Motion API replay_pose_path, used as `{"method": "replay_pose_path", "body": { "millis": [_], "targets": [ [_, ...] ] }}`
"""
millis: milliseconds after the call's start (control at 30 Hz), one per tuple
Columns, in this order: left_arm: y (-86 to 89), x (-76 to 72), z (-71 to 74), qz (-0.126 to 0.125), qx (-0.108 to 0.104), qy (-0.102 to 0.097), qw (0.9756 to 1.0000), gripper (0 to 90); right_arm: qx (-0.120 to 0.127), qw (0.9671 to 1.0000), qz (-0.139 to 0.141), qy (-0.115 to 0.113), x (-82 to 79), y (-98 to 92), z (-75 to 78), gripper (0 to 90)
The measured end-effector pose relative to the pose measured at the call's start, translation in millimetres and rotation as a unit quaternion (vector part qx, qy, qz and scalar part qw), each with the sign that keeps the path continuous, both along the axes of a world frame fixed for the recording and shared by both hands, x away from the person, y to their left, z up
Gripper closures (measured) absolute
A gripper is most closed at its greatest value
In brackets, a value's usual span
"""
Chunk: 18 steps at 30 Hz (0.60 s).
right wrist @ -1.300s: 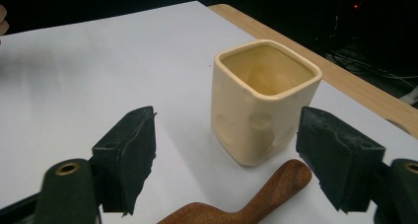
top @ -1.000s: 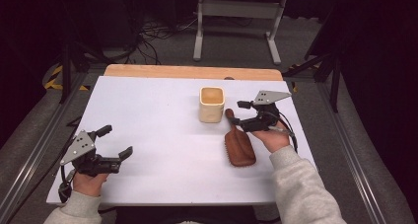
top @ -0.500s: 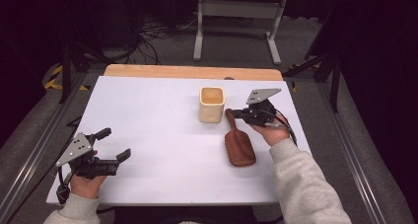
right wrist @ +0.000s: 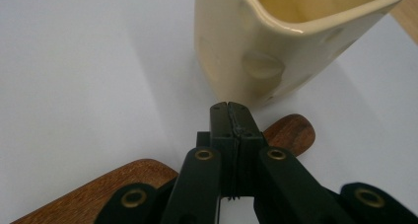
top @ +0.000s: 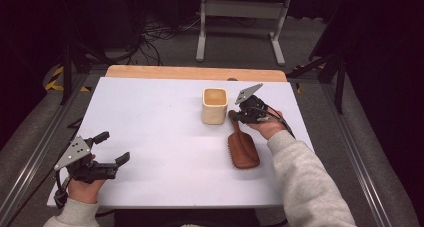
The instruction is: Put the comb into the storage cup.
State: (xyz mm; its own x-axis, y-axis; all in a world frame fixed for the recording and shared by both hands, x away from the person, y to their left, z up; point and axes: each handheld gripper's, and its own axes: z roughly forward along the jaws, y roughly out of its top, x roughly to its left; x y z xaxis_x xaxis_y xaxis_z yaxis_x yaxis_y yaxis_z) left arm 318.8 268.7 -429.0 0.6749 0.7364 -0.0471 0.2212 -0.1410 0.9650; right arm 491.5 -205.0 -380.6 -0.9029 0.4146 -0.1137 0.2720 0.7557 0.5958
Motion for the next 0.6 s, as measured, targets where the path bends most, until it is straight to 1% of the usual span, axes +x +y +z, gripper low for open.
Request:
{"method": "replay_pose_path", "body": {
  "millis": [67,200,300,433,467,500,533,600],
  "targets": [
    [0.1,0.2,-0.1,-0.001,0.001,0.001,1.0000,2.1,-0.014,0.9999,0.003,0.009,3.1,4.0,-4.9,89.7],
    [0.3,0.0,0.3,-0.001,0.001,0.001,1.0000,2.1,-0.030,0.9993,0.012,0.020,7.4,9.5,-12.5,89.7],
    [0.2,0.9,-0.1,-0.003,0.000,0.003,1.0000,2.0,-0.045,0.9984,0.010,0.033,10.7,12.2,-18.8,89.7],
    [0.1,1.4,-0.1,-0.002,0.001,0.004,1.0000,2.1,-0.053,0.9976,0.011,0.042,12.4,13.1,-22.5,89.7],
    [0.0,1.5,-0.1,-0.003,0.002,0.005,1.0000,2.1,-0.061,0.9968,0.015,0.049,13.3,13.7,-25.4,89.7],
    [-0.1,1.6,-0.2,-0.004,0.002,0.006,1.0000,2.1,-0.061,0.9968,0.015,0.049,13.3,13.7,-25.4,89.7],
    [-0.4,1.6,-0.5,-0.004,0.001,0.007,1.0000,2.1,-0.067,0.9961,0.015,0.054,13.9,14.3,-28.5,89.7],
    [-0.3,1.9,-0.4,-0.005,0.002,0.009,0.9999,2.0,-0.071,0.9956,0.017,0.059,14.7,14.5,-30.5,89.7]
  ]
}}
